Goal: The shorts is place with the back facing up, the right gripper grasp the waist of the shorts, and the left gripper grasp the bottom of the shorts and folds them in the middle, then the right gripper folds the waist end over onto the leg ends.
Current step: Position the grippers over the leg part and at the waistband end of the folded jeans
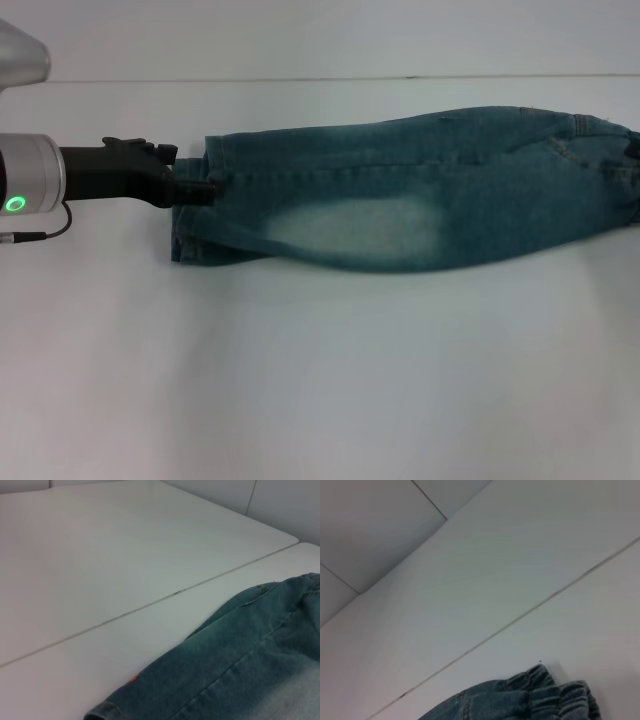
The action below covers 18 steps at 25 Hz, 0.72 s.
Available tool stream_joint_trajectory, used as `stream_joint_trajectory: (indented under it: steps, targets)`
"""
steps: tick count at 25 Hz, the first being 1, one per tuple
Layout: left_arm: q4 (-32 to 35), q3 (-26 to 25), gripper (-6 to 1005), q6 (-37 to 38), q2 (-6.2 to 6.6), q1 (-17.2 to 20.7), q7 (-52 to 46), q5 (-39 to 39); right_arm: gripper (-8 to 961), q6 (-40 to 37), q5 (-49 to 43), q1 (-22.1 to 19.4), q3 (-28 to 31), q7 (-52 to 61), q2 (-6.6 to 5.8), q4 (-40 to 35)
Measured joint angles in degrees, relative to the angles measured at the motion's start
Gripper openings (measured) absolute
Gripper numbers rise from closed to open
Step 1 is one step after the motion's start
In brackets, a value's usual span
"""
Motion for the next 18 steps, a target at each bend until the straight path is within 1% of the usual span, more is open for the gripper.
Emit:
stream_joint_trajectory:
  steps: [18]
  targets:
    - [0.03,0.00,918,-0.17,0.00,-0.11,-0.07,0.75,941,1.62,-0.28,0.67,-0.30,-0.03,0.15,0.17]
